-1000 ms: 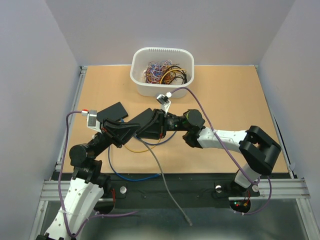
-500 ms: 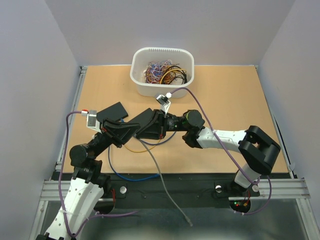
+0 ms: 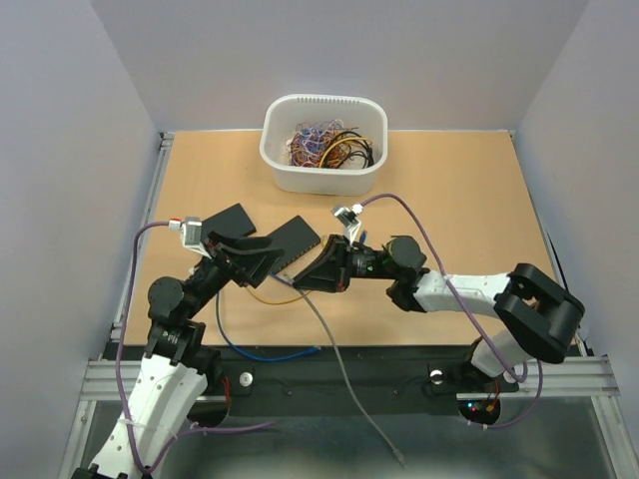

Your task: Insert the plug into the switch port

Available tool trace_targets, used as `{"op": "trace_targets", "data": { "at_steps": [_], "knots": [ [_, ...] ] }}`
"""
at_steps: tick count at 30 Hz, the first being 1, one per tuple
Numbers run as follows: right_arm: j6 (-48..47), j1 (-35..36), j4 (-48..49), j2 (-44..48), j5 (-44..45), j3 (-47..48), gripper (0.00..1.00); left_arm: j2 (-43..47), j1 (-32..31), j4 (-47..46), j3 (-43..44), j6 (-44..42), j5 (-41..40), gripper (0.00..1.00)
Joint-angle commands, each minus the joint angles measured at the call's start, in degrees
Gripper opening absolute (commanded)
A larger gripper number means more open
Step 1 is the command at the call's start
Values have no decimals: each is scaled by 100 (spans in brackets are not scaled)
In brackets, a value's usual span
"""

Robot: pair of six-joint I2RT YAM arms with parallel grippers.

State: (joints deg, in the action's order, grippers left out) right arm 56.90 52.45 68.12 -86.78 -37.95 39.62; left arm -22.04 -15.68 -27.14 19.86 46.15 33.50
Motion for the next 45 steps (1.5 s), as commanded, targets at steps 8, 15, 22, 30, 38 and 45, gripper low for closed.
{"op": "trace_targets", "data": {
  "at_steps": [8, 15, 22, 30, 38, 45],
  "knots": [
    [-2499, -147, -4163, 1594, 2490, -323, 0, -800, -5, 1194, 537, -633, -1987, 87],
    [-3080, -138, -5467, 1261, 3778, 99, 0, -2241, 4, 254, 370, -730, -2277, 87],
    [-3133, -138, -5581, 487, 4191, 389, 0, -4033, -5, -415, 914, -1099, -2444, 87],
    [-3168, -129, -5581, 495, 4129, 336, 0, -5739, -14, 208, 2004, -1091, -3032, 87],
    [-3194, -129, -5625, 566, 4165, 275, 0, -6760, -23, 1096, 2690, -1161, -3464, 87],
    [-3203, -112, -5625, 513, 4173, 301, 1, -7015, -101, 1140, 2532, -986, -3376, 86]
  ]
}}
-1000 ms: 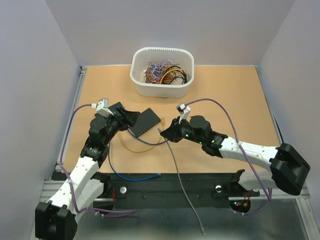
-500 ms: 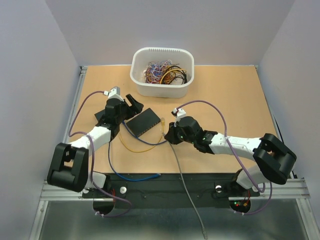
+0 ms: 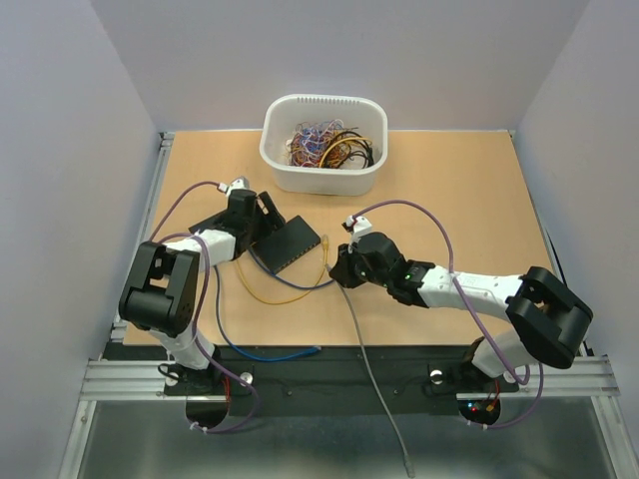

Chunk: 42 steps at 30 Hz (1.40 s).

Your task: Insert the plug into the switch port

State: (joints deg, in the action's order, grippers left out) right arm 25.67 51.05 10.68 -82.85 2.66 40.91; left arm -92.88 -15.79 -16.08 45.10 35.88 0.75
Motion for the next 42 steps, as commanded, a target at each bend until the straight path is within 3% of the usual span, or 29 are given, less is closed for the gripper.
{"op": "trace_targets", "data": {
  "at_steps": [1, 19, 42],
  "knots": [
    [-88, 19, 110, 111, 121, 172, 0, 51, -108, 43, -10, 59, 72, 86],
    [-282, 160, -136, -671, 560, 576, 1, -20, -662, -115, -335, 534, 909, 85],
    [-686, 380, -338, -1690, 1132, 1314, 0, -239, -776, -405, -520, 411, 909, 83]
  ]
}}
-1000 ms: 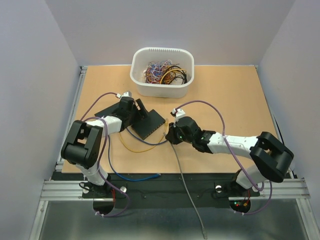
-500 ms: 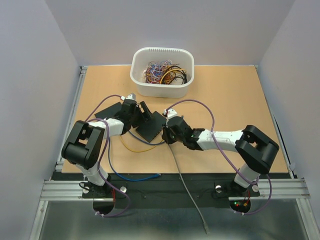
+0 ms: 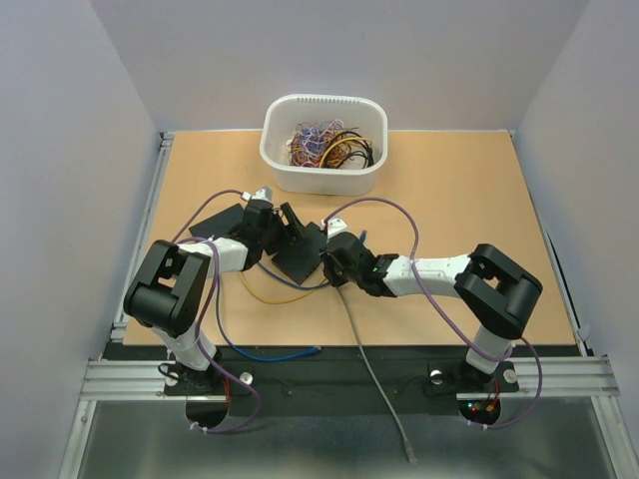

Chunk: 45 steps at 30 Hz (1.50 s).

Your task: Insert the plug into the switch port

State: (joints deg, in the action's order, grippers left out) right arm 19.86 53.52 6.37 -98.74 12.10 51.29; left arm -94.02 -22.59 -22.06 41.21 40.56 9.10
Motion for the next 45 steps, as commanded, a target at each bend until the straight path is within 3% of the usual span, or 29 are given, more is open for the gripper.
{"op": "trace_targets", "data": {
  "at_steps": [1, 22, 45],
  "knots": [
    [-114, 141, 84, -154, 188, 311, 0, -126, -105, 194, -131, -65, 65, 83],
    [-96, 203, 40, -357, 882, 558, 0, -222, -158, 176, -166, -180, 13, 83],
    [-175, 212, -4, -506, 619, 865, 0, -416, -193, 141, -131, -276, -49, 82]
  ]
}}
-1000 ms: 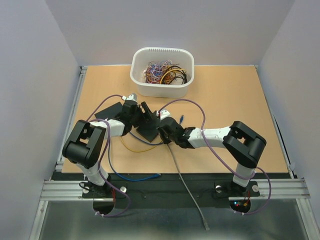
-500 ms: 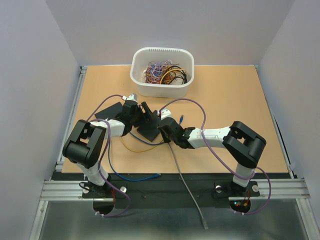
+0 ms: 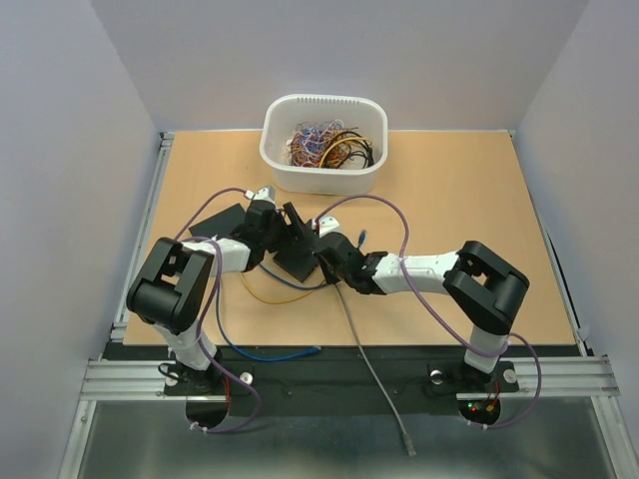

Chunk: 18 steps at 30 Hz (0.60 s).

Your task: Insert the plug into the switch port

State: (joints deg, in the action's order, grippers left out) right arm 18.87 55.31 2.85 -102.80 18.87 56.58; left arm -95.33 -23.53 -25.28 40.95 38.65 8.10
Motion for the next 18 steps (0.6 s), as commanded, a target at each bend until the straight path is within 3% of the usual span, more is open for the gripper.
{"op": "trace_targets", "data": {
  "at_steps": [1, 12, 18],
  "knots": [
    [-85, 41, 348, -99, -59, 336, 1, -293, -99, 462, -105, -95, 60, 82],
    [-393, 129, 699, -38, -59, 170, 0, -557, -117, 366, -52, -253, 262, 80],
    [-753, 164, 1507, 260, -261, -392, 1, -636, -161, 295, -34, -376, 473, 77]
  ]
}}
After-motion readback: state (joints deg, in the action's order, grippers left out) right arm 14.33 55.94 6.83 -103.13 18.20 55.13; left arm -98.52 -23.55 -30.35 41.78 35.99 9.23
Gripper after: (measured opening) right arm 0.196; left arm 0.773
